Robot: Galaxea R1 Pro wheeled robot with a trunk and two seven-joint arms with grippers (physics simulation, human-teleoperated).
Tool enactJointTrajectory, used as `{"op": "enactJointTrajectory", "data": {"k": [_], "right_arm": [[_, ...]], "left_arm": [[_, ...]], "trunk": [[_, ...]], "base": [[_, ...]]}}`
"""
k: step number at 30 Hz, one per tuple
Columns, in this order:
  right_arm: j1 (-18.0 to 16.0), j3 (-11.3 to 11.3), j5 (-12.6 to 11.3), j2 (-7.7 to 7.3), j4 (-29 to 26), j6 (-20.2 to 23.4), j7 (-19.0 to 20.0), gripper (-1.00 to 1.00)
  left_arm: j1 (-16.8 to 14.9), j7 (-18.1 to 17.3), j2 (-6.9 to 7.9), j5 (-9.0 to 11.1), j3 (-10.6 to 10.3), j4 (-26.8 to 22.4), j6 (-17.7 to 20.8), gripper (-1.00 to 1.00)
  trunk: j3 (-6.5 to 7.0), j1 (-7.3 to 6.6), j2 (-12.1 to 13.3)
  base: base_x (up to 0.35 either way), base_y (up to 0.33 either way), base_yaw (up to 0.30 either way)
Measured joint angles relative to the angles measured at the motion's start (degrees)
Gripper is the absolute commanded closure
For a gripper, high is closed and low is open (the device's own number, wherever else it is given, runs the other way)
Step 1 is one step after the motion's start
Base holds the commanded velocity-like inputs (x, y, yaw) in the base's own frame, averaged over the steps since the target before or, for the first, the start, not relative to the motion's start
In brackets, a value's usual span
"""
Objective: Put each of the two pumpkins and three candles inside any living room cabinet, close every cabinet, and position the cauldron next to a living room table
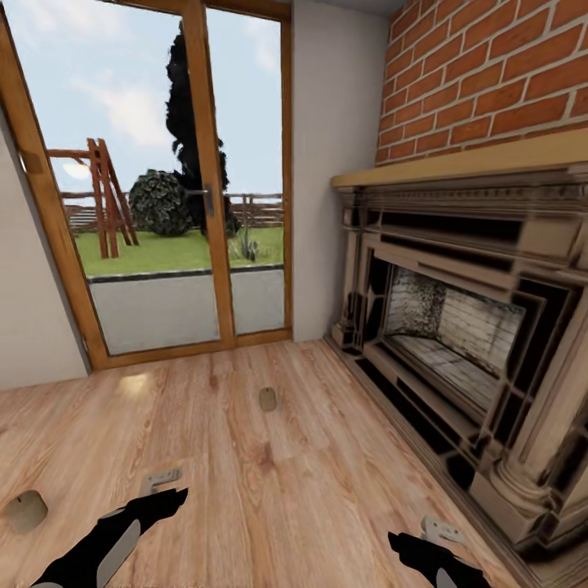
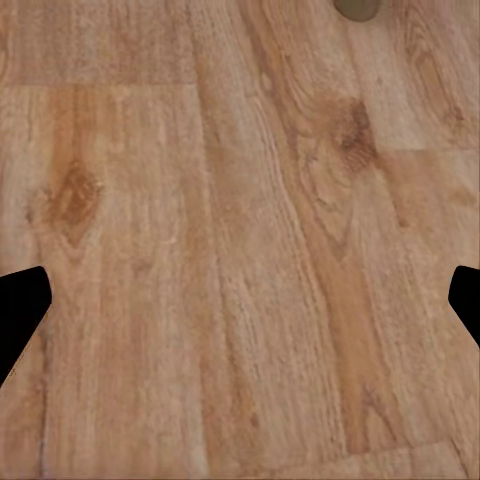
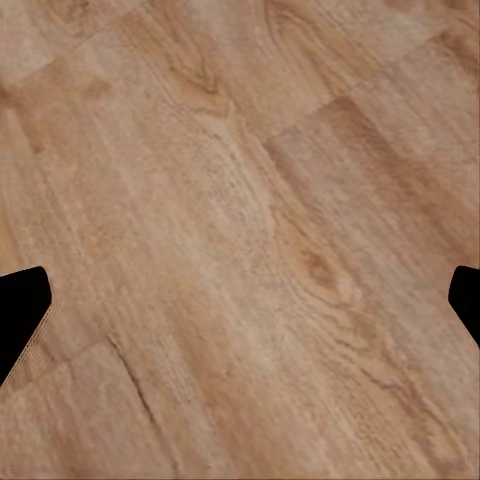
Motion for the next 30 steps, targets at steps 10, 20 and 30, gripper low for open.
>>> {"op": "enactJointTrajectory", "data": {"k": [10, 20, 30], "right_arm": [[0.0, 0.1, 0.0, 0.00, 0.5, 0.0, 0.0, -1.00], [0.0, 0.0, 0.0, 0.00, 0.6, -0.1, 0.0, -1.00], [0.0, 0.0, 0.0, -0.01, 0.6, -0.2, 0.1, -1.00]], "left_arm": [[0.0, 0.0, -0.05, 0.0, 0.0, -0.1, 0.0, -1.00], [0.0, 1.0, -0.08, 2.1, 0.0, -0.5, 0.6, -1.00], [0.0, 1.9, -0.10, 3.7, 0.1, -0.1, 1.2, -1.00]], "trunk": [[-0.27, 0.01, 0.0], [-0.36, -0.21, 0.4], [1.34, -2.40, 4.4]], "base": [[0.014, 0.003, 0.272], [0.001, 0.000, 0.266], [0.000, 0.000, 0.059]]}}
